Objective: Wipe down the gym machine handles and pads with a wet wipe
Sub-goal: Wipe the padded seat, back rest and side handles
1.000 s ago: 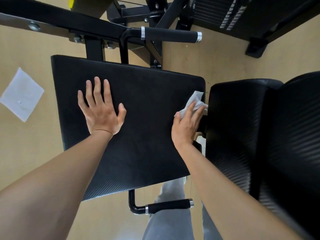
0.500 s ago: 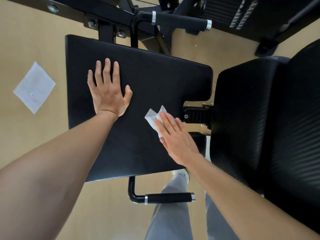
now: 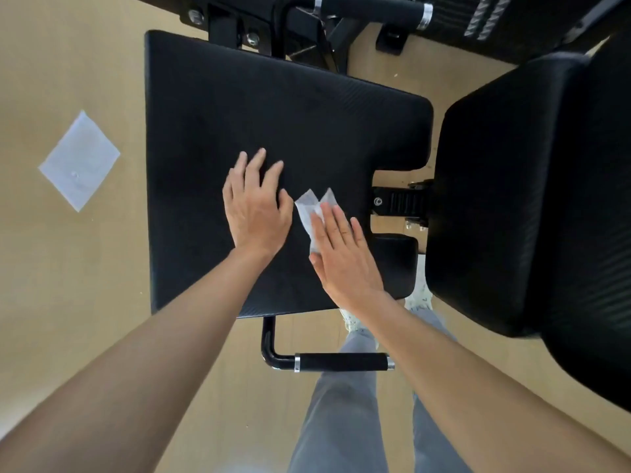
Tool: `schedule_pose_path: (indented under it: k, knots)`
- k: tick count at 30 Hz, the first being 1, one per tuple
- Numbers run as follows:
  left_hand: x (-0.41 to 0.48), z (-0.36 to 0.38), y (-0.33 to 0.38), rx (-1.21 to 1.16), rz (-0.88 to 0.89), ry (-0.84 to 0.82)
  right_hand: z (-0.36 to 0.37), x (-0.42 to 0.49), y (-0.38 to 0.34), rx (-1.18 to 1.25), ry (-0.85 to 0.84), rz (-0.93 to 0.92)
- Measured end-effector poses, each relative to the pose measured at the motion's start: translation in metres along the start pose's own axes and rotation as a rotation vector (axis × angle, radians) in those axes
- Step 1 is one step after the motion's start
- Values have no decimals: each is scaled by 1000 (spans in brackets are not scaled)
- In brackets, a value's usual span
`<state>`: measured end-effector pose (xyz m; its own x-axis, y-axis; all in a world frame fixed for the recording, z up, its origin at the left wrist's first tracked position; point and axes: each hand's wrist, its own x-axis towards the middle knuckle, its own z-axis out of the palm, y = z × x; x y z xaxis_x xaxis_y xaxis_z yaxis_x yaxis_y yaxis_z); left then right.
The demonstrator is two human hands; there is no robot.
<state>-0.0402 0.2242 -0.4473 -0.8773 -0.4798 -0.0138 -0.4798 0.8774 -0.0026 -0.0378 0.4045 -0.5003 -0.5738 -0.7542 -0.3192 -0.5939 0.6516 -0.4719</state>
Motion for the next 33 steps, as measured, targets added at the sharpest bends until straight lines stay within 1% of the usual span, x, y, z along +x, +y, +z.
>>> schedule_pose_path:
  k: [1, 5, 7, 10, 12, 13, 17, 19, 21, 23, 26, 28, 33]
  knots:
    - [-15, 1, 1, -4, 30, -9, 3, -13, 4, 5, -18, 42]
    - [-71, 7, 3, 16, 101, -56, 11, -45, 20, 40, -67, 360]
    - [-91, 10, 3, 24, 116, -78, 7, -35, 22, 128, -82, 432]
    - [-108, 14, 4, 33, 147, -124, -6, 1, 24, 297, -19, 505]
    - [-111, 18, 3, 27, 151, -140, -13, 19, 26, 363, 19, 524]
    - [-111, 19, 3, 22, 151, -144, -13, 20, 26, 349, 30, 517]
    - [-112, 22, -1, 9, 158, -154, 5, -14, 20, 70, -1, 387]
    - [-113, 23, -1, 11, 163, -145, 19, -38, 18, 8, -6, 348]
    - [-114, 25, 0, 11, 162, -134, 30, -59, 19, 10, 15, 382]
    - [-114, 26, 1, 8, 159, -128, 37, -75, 21, 33, 33, 486]
    - [-114, 28, 0, -5, 162, -111, 44, -89, 24, 118, 56, 704]
    - [-115, 29, 0, -5, 167, -95, 46, -92, 27, 239, 63, 813]
    - [-117, 31, 0, 6, 169, -98, 47, -92, 30, 628, 175, 935]
